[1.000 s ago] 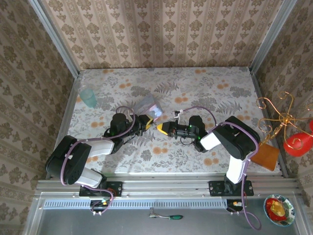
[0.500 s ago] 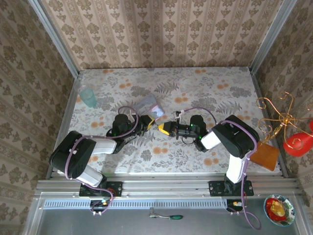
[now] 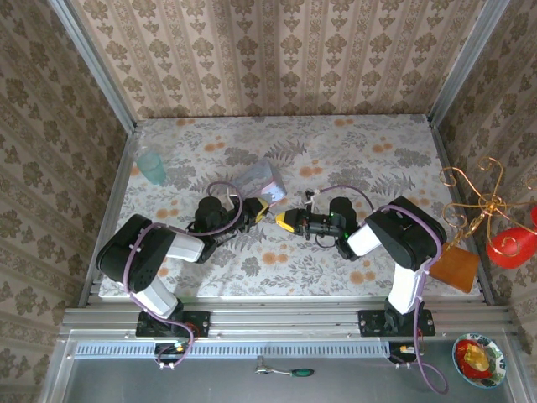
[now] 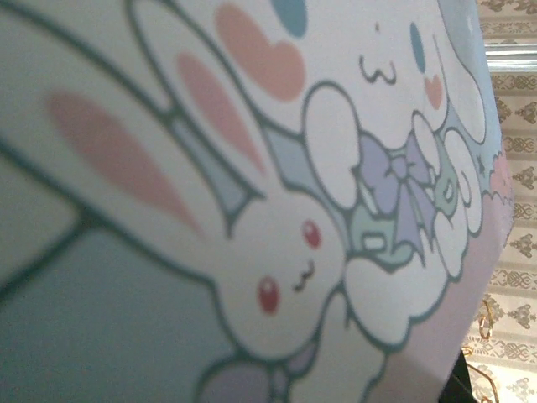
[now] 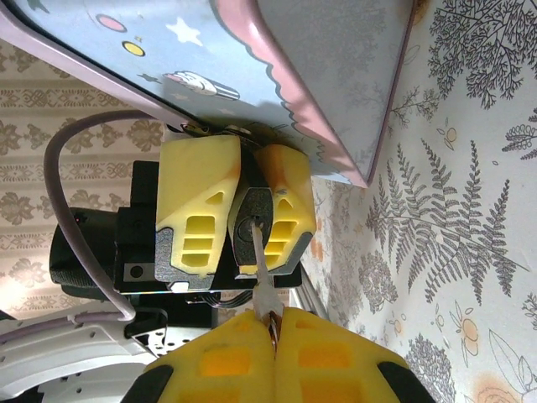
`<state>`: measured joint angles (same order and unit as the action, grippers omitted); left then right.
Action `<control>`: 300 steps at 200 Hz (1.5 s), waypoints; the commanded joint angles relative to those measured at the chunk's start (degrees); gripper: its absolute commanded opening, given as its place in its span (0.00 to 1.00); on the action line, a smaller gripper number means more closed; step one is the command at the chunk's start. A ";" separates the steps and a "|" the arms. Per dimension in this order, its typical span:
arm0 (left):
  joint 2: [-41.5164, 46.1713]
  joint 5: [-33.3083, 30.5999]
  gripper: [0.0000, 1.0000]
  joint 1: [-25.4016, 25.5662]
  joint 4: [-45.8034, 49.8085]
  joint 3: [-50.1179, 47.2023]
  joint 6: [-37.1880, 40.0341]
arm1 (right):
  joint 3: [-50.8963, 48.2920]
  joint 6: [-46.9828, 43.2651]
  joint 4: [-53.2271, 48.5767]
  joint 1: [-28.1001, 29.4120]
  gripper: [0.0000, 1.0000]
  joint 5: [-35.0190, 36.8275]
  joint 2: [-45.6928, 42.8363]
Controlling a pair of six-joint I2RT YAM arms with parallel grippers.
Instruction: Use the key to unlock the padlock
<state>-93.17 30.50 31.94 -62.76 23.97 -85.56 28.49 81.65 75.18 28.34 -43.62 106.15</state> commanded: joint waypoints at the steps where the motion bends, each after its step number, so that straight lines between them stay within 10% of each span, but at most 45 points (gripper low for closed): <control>1: 1.06 7.98 0.07 1.63 -7.05 1.65 1.53 | 0.11 0.03 -3.61 -2.10 0.00 2.27 1.36; 300: -2.91 12.00 0.10 3.92 1.99 7.43 7.03 | 1.37 -2.41 -5.97 -4.69 0.00 1.44 -1.14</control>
<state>-96.42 33.43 32.93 -56.58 29.56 -79.59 29.19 80.01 67.83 24.36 -48.47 105.12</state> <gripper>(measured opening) 0.166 0.067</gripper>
